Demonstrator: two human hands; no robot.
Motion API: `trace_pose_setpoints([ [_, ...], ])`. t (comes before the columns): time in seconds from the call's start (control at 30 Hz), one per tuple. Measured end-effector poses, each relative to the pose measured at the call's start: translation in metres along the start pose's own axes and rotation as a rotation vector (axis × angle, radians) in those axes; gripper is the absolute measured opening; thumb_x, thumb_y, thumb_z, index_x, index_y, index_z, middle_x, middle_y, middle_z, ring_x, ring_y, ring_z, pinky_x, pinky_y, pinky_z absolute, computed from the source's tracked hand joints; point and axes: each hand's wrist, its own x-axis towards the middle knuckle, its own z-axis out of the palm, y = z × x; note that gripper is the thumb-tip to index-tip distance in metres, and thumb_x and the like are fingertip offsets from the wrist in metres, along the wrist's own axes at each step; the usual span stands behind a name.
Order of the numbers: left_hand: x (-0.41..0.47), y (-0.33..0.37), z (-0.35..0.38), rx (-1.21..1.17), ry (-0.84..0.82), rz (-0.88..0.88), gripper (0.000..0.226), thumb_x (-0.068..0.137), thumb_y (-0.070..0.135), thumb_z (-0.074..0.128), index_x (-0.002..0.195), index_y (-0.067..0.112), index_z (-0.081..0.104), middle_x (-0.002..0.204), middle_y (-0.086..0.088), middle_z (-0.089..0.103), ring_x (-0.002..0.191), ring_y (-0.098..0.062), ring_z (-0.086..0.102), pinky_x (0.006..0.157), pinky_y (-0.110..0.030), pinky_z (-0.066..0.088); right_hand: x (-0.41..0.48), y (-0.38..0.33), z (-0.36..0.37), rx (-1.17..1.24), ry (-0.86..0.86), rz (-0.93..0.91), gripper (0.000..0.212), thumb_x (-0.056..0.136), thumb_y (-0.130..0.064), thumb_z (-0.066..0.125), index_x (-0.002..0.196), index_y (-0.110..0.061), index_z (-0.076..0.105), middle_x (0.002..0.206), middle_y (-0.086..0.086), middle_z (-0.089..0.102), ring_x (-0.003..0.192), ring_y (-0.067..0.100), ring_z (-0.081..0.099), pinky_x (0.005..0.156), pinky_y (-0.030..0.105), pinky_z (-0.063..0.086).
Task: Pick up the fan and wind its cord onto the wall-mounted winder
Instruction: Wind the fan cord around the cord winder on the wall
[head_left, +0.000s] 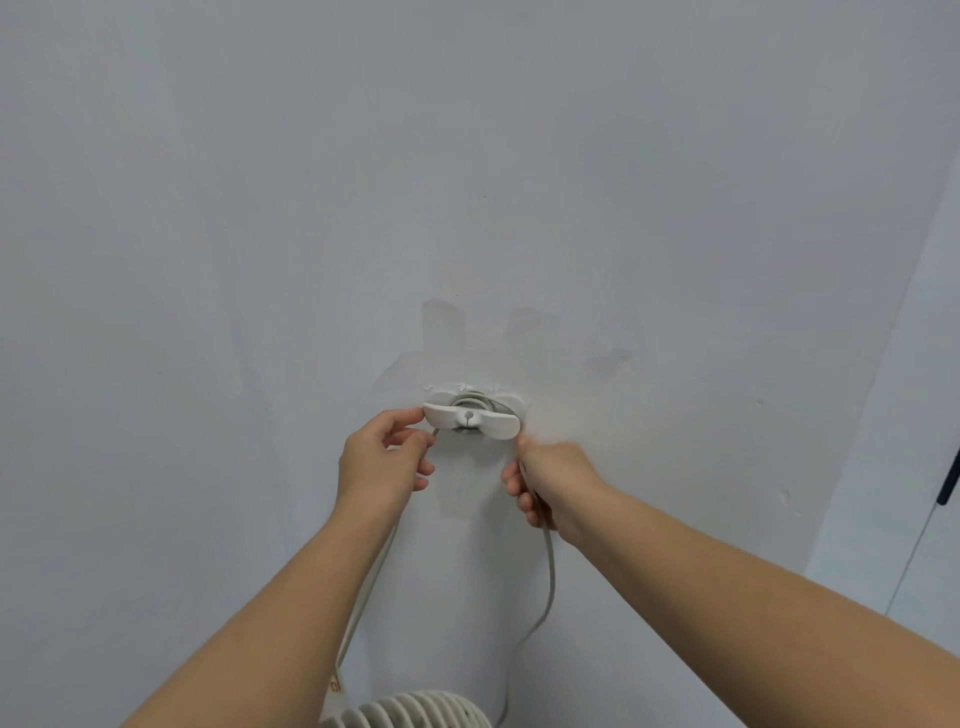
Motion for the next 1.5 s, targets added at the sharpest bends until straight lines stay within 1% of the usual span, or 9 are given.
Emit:
trace_pose_setpoints([
  [0.1, 0.000, 0.000, 0.001, -0.019, -0.009, -0.024, 0.030, 0.087, 0.001, 0.054, 0.111, 0.015, 0.064, 0.091, -0.007, 0.071, 0.056, -0.014, 0.060, 0.055, -0.025, 0.053, -0.001, 0.003, 0.005, -0.104, -0.123, 0.105, 0.047, 0.101, -0.034, 0.035, 0.061, -0.013, 0.048, 0.043, -0.003, 0.040, 0.027, 0.008, 0.026, 0.034, 0.011, 0.019],
  [0.2, -0.001, -0.001, 0.001, -0.022, -0.019, -0.035, 0.029, 0.087, 0.002, 0.057, 0.112, 0.015, 0.064, 0.093, -0.007, 0.072, 0.059, -0.015, 0.061, 0.057, -0.028, 0.055, 0.001, 0.010, 0.015, -0.114, -0.172, 0.120, 0.047, 0.102, -0.035, 0.034, 0.064, -0.013, 0.050, 0.048, -0.003, 0.039, 0.024, 0.007, 0.024, 0.033, 0.010, 0.018],
  [0.5, 0.001, 0.000, 0.000, 0.024, 0.022, -0.053, 0.022, 0.089, 0.004, 0.053, 0.104, 0.015, 0.065, 0.089, -0.007, 0.072, 0.056, -0.016, 0.060, 0.056, -0.027, 0.054, 0.002, 0.020, 0.020, -0.100, -0.228, 0.087, 0.045, 0.105, -0.033, 0.030, 0.075, -0.008, 0.053, 0.062, 0.006, 0.061, 0.051, 0.016, 0.059, 0.053, 0.026, 0.048],
  [0.63, -0.002, -0.001, 0.001, 0.162, -0.072, -0.204, 0.009, 0.088, 0.010, 0.058, 0.090, 0.007, 0.066, 0.081, -0.008, 0.071, 0.054, -0.018, 0.059, 0.052, -0.027, 0.051, 0.008, 0.023, 0.007, -0.229, -0.206, -0.011, 0.045, 0.103, -0.029, 0.037, 0.068, -0.013, 0.059, 0.072, 0.002, 0.061, 0.063, 0.014, 0.053, 0.068, 0.029, 0.046],
  [0.77, -0.009, -0.005, 0.001, 0.289, -0.237, -0.339, 0.009, 0.087, 0.013, 0.062, 0.089, 0.007, 0.068, 0.077, -0.005, 0.070, 0.055, -0.016, 0.055, 0.050, -0.024, 0.049, 0.011, 0.025, 0.003, -0.311, -0.165, -0.070, 0.043, 0.101, -0.028, 0.043, 0.066, -0.017, 0.066, 0.074, 0.002, 0.047, 0.058, 0.014, 0.034, 0.049, 0.020, 0.029],
  [0.87, -0.010, -0.004, 0.004, 0.289, -0.236, -0.302, 0.007, 0.086, 0.014, 0.065, 0.087, 0.009, 0.070, 0.077, -0.004, 0.068, 0.060, -0.015, 0.053, 0.052, -0.023, 0.046, 0.010, 0.027, 0.003, -0.264, -0.172, -0.048, 0.038, 0.100, -0.021, 0.045, 0.069, -0.013, 0.065, 0.066, 0.001, 0.044, 0.052, 0.012, 0.037, 0.045, 0.020, 0.025],
  [1.07, -0.015, 0.003, 0.006, 0.257, -0.279, -0.194, 0.012, 0.086, 0.012, 0.066, 0.094, 0.016, 0.073, 0.089, -0.001, 0.073, 0.070, -0.011, 0.056, 0.058, -0.017, 0.042, 0.010, 0.040, 0.000, -0.260, -0.188, -0.076, 0.024, 0.098, -0.015, 0.051, 0.082, -0.010, 0.068, 0.081, 0.006, 0.059, 0.055, 0.012, 0.049, 0.042, 0.018, 0.029],
  [1.27, -0.015, 0.006, 0.015, 0.217, -0.385, -0.162, 0.025, 0.093, 0.010, 0.054, 0.111, 0.022, 0.068, 0.097, 0.011, 0.074, 0.080, -0.005, 0.059, 0.066, -0.018, 0.043, 0.014, 0.048, -0.001, -0.314, -0.187, -0.184, 0.022, 0.096, -0.015, 0.055, 0.082, -0.011, 0.072, 0.073, -0.001, 0.062, 0.056, 0.011, 0.050, 0.042, 0.018, 0.032],
  [1.5, -0.012, 0.004, 0.017, 0.229, -0.474, -0.155, 0.029, 0.095, 0.011, 0.052, 0.111, 0.028, 0.069, 0.100, 0.015, 0.074, 0.081, -0.007, 0.054, 0.071, -0.022, 0.042, 0.014, 0.065, 0.001, -0.369, -0.197, -0.182, 0.020, 0.094, -0.018, 0.057, 0.081, -0.015, 0.072, 0.080, -0.001, 0.066, 0.059, 0.009, 0.056, 0.049, 0.019, 0.043],
])
